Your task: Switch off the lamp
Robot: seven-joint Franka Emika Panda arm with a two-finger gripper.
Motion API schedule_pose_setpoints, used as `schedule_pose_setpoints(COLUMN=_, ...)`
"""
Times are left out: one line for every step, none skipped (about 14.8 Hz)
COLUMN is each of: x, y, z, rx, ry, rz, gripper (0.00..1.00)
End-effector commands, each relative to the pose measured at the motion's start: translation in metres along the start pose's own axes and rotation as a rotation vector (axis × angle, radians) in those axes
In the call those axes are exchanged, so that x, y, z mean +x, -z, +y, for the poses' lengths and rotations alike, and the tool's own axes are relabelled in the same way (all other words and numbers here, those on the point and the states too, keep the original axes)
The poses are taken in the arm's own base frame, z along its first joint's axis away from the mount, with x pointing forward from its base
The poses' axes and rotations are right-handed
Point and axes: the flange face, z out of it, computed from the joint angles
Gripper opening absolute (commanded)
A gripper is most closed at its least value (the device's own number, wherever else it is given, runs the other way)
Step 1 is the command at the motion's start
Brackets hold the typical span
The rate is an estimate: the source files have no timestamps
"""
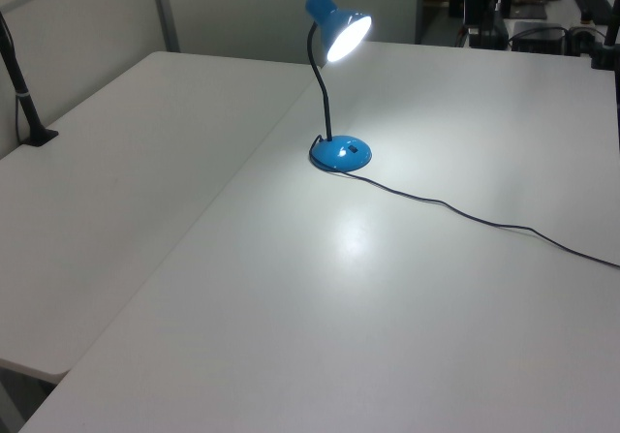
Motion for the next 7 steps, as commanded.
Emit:
schedule_pose_setpoints(x=-0.0016, y=0.0118, z=0.0021, rx=0.004, ry=0.005, rz=0.03, gripper=1.0)
schedule_pose_setpoints(x=-0.002, y=0.0115, z=0.0023, rx=0.003, ry=0.006, rz=0.026, gripper=1.0)
schedule_pose_setpoints(x=-0.0022, y=0.0114, z=0.0029, rx=0.005, ry=0.005, rz=0.025, gripper=1.0)
schedule_pose_setpoints(x=-0.0027, y=0.0122, z=0.0029, rx=0.005, ry=0.003, rz=0.027, gripper=1.0)
schedule_pose_setpoints(x=-0.0018, y=0.0115, z=0.0012, rx=0.005, ry=0.006, rz=0.027, gripper=1.0)
schedule_pose_setpoints(x=-0.001, y=0.0122, z=0.0014, rx=0.004, ry=0.006, rz=0.034, gripper=1.0)
schedule_pose_setpoints(x=-0.0002, y=0.0117, z=0.0014, rx=0.003, ry=0.008, rz=0.036, gripper=1.0)
